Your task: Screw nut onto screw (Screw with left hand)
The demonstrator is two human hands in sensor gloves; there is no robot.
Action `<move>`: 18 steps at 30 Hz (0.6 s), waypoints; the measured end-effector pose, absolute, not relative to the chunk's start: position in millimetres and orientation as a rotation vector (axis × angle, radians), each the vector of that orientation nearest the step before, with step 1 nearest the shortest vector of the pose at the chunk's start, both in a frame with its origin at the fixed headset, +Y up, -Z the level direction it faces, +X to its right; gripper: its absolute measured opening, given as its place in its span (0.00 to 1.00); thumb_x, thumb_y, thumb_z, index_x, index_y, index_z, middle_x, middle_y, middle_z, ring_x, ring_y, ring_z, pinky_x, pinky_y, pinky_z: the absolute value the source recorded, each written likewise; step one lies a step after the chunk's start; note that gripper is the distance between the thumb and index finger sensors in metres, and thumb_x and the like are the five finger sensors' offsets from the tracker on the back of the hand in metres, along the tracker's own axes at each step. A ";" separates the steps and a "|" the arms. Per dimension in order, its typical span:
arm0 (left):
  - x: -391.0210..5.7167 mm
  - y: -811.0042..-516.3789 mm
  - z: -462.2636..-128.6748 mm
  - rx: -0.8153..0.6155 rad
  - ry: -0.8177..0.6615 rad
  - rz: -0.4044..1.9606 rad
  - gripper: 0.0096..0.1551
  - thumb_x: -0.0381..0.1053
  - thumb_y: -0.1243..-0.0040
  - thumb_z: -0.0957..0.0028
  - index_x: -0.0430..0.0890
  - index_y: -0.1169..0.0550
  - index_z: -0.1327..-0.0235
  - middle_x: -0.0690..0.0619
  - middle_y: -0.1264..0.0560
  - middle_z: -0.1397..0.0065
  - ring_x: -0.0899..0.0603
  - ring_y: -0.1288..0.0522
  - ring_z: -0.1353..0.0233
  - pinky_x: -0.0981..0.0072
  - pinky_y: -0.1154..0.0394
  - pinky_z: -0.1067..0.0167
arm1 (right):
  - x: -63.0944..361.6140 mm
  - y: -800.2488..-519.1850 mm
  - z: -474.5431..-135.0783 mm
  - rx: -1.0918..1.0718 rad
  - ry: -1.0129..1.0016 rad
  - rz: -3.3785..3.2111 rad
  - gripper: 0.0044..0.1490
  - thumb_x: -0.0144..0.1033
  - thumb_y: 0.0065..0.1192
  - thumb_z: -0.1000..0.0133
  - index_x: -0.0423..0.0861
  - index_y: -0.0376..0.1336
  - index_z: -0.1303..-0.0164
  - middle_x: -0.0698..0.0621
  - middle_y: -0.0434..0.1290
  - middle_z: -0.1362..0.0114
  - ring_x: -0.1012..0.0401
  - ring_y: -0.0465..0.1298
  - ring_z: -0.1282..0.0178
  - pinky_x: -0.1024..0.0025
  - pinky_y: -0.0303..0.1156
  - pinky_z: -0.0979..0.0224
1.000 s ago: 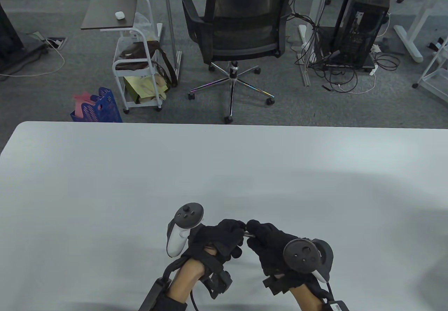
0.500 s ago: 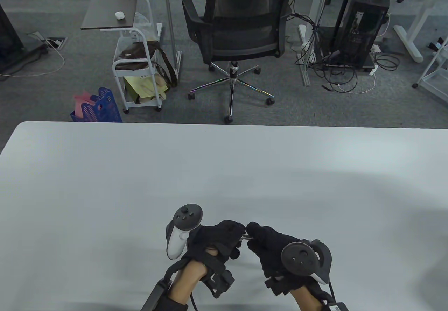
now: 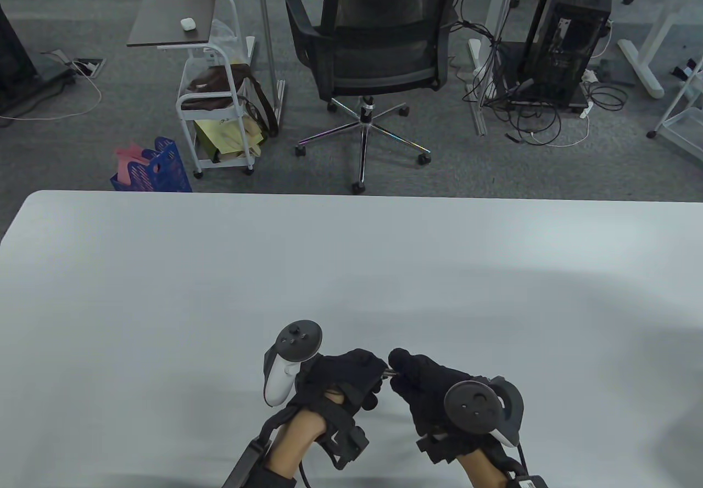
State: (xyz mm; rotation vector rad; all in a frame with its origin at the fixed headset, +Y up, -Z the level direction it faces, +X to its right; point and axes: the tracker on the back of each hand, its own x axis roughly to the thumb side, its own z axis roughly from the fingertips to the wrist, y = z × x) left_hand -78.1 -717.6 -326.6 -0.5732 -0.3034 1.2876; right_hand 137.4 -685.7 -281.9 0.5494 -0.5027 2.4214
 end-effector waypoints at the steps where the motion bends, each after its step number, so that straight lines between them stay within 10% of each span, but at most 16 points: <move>1: -78.0 -717.5 -326.5 -0.584 -0.308 1.289 0.32 0.51 0.44 0.52 0.34 0.27 0.39 0.30 0.27 0.39 0.30 0.22 0.51 0.39 0.29 0.54 | 137.4 -685.8 -282.0 0.550 -0.503 2.423 0.29 0.40 0.76 0.60 0.46 0.75 0.48 0.47 0.86 0.49 0.62 0.94 0.66 0.63 0.92 0.56; 18: -79.6 -720.9 -325.8 -0.522 -0.273 1.287 0.40 0.57 0.45 0.52 0.34 0.28 0.34 0.28 0.27 0.39 0.28 0.22 0.52 0.37 0.29 0.53 | 136.9 -686.2 -282.9 0.548 -0.493 2.430 0.29 0.40 0.76 0.60 0.46 0.75 0.48 0.47 0.86 0.50 0.62 0.94 0.66 0.63 0.92 0.56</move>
